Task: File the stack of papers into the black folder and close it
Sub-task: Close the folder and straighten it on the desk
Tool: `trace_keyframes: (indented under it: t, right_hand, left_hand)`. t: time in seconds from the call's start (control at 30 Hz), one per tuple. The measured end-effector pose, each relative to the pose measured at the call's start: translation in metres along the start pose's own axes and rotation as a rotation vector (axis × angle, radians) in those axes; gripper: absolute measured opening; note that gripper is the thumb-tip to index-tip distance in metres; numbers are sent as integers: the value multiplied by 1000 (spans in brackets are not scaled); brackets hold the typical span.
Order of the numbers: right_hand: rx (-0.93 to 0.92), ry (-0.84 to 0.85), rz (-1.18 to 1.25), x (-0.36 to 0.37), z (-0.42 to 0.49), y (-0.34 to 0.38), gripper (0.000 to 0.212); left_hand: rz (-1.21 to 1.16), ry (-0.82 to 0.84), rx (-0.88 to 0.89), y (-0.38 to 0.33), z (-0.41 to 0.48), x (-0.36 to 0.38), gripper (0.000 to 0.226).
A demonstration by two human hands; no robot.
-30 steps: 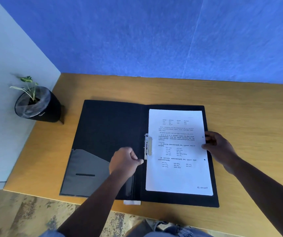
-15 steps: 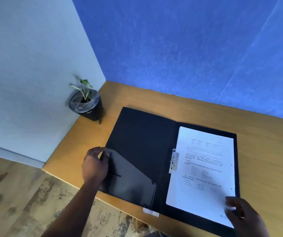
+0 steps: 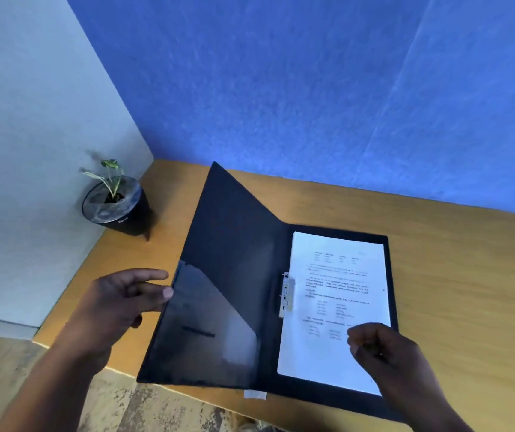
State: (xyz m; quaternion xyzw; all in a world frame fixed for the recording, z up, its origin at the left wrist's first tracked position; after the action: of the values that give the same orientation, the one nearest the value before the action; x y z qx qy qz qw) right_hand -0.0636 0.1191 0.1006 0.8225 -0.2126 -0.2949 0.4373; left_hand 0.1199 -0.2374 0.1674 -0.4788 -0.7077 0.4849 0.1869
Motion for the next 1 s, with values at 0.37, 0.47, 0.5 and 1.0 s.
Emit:
trace_keyframes:
  t: [0.37,0.47,0.5,1.0]
  right_hand:
    - [-172,137,165,-17,-26,37,26]
    - [-116,37,168,-34,-27,8,36]
    - [-90,-3,170,-38,-28,-4,38]
    - [146,-121,-177,-48,-7,-103,57]
  left_hand:
    - [355,429,52,-42,9,224,60]
    - [544,405,107,-31,18,266,58]
    - [557,413,119,-26,21,276,56]
    - [385,22,117,71,52,233,11]
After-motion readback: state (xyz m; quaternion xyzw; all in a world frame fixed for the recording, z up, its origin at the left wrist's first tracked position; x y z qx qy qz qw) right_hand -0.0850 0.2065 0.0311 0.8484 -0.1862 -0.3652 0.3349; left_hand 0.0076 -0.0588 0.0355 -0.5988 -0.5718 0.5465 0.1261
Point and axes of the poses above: each hand's wrist, its own z-axis towards the middle knuckle, its own x-axis out of the palm, y = z × x, the point moved 4 cm from there along z, towards the middle knuckle, and after that the axes turned 13 degrees about y, right-handed, at the moved point
